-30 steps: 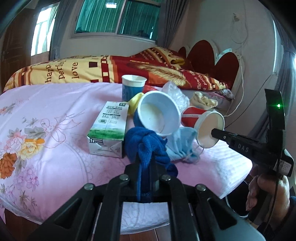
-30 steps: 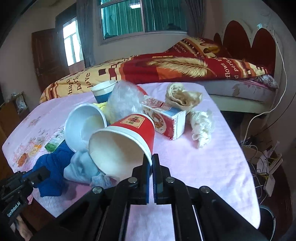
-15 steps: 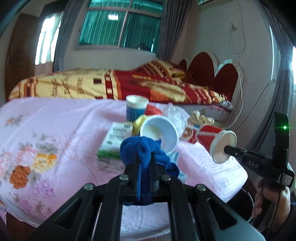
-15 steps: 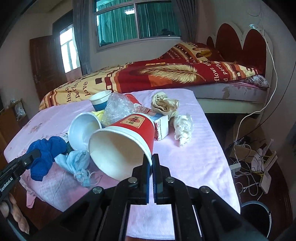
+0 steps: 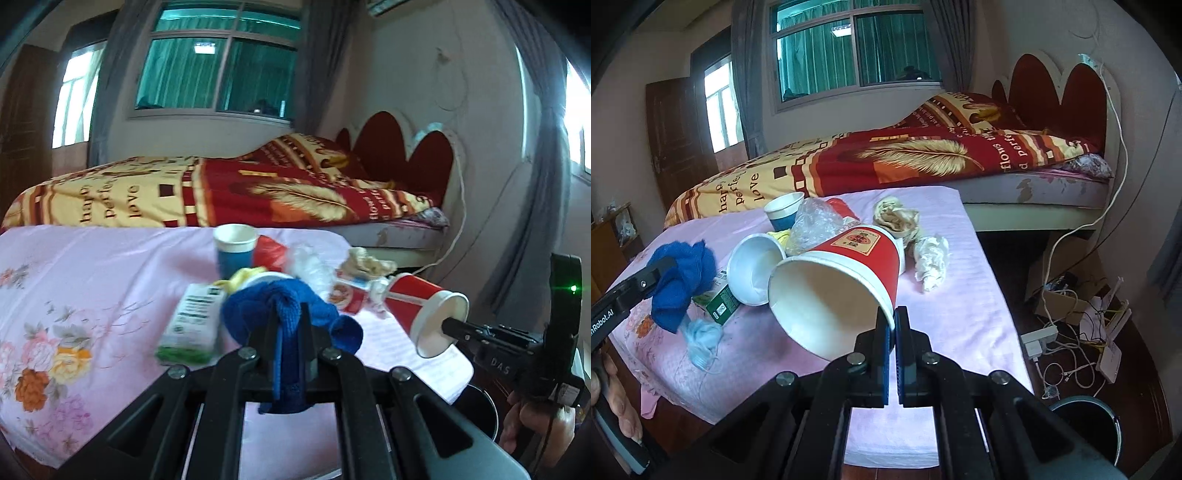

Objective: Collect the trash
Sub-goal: 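Carry the blue towel and red cup over the black bin with both tools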

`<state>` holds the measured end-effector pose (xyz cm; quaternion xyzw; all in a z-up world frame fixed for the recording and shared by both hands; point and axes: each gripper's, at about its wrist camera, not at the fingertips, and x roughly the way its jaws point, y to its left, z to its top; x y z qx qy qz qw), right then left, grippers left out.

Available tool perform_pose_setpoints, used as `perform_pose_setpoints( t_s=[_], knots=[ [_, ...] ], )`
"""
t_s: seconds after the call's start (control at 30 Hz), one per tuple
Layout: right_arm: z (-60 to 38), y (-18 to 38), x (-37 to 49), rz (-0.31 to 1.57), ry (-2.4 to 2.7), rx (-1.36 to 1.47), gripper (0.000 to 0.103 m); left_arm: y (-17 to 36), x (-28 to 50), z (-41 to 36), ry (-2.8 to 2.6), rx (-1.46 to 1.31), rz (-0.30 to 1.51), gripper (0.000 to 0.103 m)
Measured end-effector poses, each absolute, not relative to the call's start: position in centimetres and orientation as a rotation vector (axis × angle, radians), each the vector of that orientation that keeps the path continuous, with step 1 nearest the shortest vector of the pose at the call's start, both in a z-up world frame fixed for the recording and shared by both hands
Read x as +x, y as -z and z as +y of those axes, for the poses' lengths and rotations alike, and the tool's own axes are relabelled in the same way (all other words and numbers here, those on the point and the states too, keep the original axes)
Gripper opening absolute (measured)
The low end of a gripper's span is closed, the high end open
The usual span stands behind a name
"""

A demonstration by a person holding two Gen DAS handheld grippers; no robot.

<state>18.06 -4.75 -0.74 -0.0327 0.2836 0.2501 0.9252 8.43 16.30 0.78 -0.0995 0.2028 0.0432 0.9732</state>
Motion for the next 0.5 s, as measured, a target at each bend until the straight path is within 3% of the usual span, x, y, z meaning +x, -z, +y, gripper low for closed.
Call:
perform_pose_setpoints(
  t_s=[0.5],
  knots=[
    [-11.8,-0.2,17.9,0.579,-0.399,-0.021,0.003,0.0,11.8,8.7,0.059,-0.124,0.449,0.007]
  ],
)
